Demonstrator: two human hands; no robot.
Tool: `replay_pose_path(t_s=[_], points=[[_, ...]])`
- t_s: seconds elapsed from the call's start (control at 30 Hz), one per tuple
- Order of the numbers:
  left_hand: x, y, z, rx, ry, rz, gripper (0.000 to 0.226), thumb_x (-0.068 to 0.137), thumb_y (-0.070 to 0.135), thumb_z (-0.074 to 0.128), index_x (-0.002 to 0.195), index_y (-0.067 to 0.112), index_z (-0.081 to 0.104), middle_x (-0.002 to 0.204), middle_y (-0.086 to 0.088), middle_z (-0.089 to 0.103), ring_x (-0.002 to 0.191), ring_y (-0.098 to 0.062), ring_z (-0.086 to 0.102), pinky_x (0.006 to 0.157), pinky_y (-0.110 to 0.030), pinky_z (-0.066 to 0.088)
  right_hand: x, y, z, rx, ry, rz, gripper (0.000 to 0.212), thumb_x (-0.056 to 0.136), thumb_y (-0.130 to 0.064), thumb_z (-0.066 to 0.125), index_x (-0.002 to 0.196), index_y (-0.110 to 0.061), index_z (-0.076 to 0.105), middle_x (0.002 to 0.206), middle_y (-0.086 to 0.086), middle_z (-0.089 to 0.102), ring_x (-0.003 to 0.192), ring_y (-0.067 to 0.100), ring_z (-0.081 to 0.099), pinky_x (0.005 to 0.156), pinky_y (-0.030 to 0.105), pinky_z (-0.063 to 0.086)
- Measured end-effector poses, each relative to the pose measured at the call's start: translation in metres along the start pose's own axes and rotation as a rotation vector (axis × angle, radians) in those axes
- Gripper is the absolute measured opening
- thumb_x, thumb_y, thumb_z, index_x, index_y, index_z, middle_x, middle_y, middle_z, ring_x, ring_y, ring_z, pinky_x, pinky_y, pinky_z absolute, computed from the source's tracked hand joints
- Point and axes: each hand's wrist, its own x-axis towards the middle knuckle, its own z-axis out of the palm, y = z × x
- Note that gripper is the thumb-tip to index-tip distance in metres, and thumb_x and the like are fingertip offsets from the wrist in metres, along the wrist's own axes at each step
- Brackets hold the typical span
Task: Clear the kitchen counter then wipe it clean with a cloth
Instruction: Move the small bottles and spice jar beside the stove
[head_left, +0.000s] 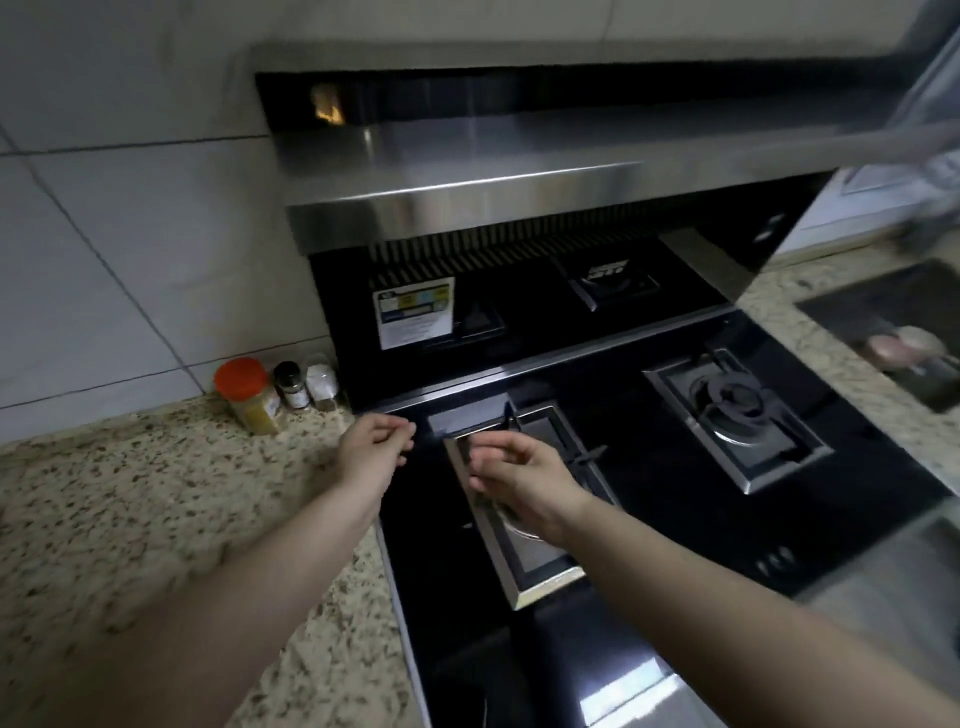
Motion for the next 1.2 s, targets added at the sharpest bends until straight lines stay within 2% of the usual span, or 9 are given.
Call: replay_pose_path(t_s=[0.17, 0.27, 0.4, 0.53, 0.63, 0.73, 0.9, 1.0, 1.2], points=[[-0.067, 0.021, 0.102, 0.084, -0.263, 0.065, 0.014, 0.085, 0.017, 0.076, 0.077, 0.012, 0.065, 0.06, 0.001, 0.059, 0.052, -0.005, 0.054, 0.047, -0.015, 0.041, -0.061, -0.037, -0.086, 0.03, 0.116, -0.098, 0.015, 0.086, 0.006, 0.069, 0.096, -0.004, 0.069, 0.081, 0.01, 0.067, 0.07, 0.017, 0.068, 0.072, 0.027, 0.06], [-0.113, 0.029, 0.166, 0.125, -0.379, 0.073, 0.02, 0.084, 0.023, 0.077, 0.074, 0.014, 0.062, 0.059, 0.002, 0.056, 0.051, -0.007, 0.049, 0.047, -0.018, 0.04, -0.11, -0.05, -0.155, 0.13, 0.236, -0.135, 0.012, 0.085, 0.001, 0.072, 0.095, -0.006, 0.07, 0.079, 0.008, 0.069, 0.069, 0.015, 0.067, 0.077, 0.028, 0.059], [-0.188, 0.029, 0.26, 0.147, -0.529, 0.078, 0.021, 0.084, 0.021, 0.077, 0.071, 0.013, 0.063, 0.058, 0.002, 0.058, 0.045, -0.004, 0.047, 0.041, -0.014, 0.038, -0.177, -0.058, -0.258, 0.301, 0.422, -0.208, 0.016, 0.084, -0.002, 0.074, 0.099, -0.004, 0.07, 0.08, 0.008, 0.066, 0.077, 0.017, 0.064, 0.073, 0.025, 0.059], [-0.257, 0.025, 0.344, 0.155, -0.642, 0.07, 0.022, 0.088, 0.019, 0.073, 0.069, 0.012, 0.064, 0.057, 0.004, 0.058, 0.042, 0.0, 0.049, 0.039, -0.012, 0.037, -0.233, -0.067, -0.348, 0.439, 0.576, -0.295, 0.015, 0.085, 0.001, 0.072, 0.099, -0.005, 0.07, 0.08, 0.007, 0.072, 0.082, 0.017, 0.072, 0.07, 0.023, 0.059], [-0.304, 0.021, 0.401, 0.143, -0.695, 0.051, 0.02, 0.091, 0.017, 0.068, 0.072, 0.011, 0.066, 0.059, 0.003, 0.059, 0.041, 0.002, 0.05, 0.038, -0.01, 0.037, -0.276, -0.071, -0.406, 0.485, 0.651, -0.351, 0.016, 0.086, 0.005, 0.069, 0.097, -0.007, 0.07, 0.076, 0.005, 0.073, 0.077, 0.016, 0.074, 0.07, 0.023, 0.059], [-0.349, 0.017, 0.449, 0.143, -0.764, 0.025, 0.016, 0.094, 0.014, 0.065, 0.078, 0.011, 0.068, 0.065, 0.001, 0.063, 0.048, 0.001, 0.056, 0.041, -0.01, 0.043, -0.314, -0.071, -0.452, 0.548, 0.721, -0.411, 0.017, 0.086, 0.011, 0.066, 0.095, -0.003, 0.068, 0.086, 0.011, 0.068, 0.082, 0.02, 0.071, 0.074, 0.028, 0.06], [-0.416, 0.007, 0.515, 0.186, -0.961, 0.034, 0.01, 0.097, 0.003, 0.058, 0.097, 0.0, 0.067, 0.076, -0.009, 0.065, 0.063, -0.011, 0.06, 0.051, -0.014, 0.052, -0.369, -0.069, -0.515, 0.636, 0.818, -0.497, 0.027, 0.084, 0.024, 0.055, 0.094, 0.001, 0.066, 0.091, 0.018, 0.064, 0.087, 0.025, 0.068, 0.086, 0.033, 0.057], [-0.442, 0.001, 0.547, 0.242, -1.024, 0.055, 0.01, 0.097, 0.0, 0.055, 0.095, 0.002, 0.065, 0.074, -0.008, 0.062, 0.054, -0.007, 0.055, 0.046, -0.013, 0.047, -0.387, -0.067, -0.541, 0.708, 0.858, -0.523, 0.029, 0.085, 0.026, 0.05, 0.093, 0.002, 0.065, 0.092, 0.019, 0.064, 0.088, 0.026, 0.067, 0.091, 0.036, 0.052], [-0.466, -0.009, 0.612, 0.315, -1.086, 0.066, 0.016, 0.095, 0.008, 0.061, 0.079, 0.007, 0.063, 0.067, -0.003, 0.058, 0.041, 0.0, 0.047, 0.039, -0.012, 0.037, -0.403, -0.07, -0.595, 0.791, 0.909, -0.552, 0.021, 0.086, 0.019, 0.058, 0.095, 0.002, 0.067, 0.085, 0.015, 0.07, 0.08, 0.022, 0.071, 0.07, 0.029, 0.062]])
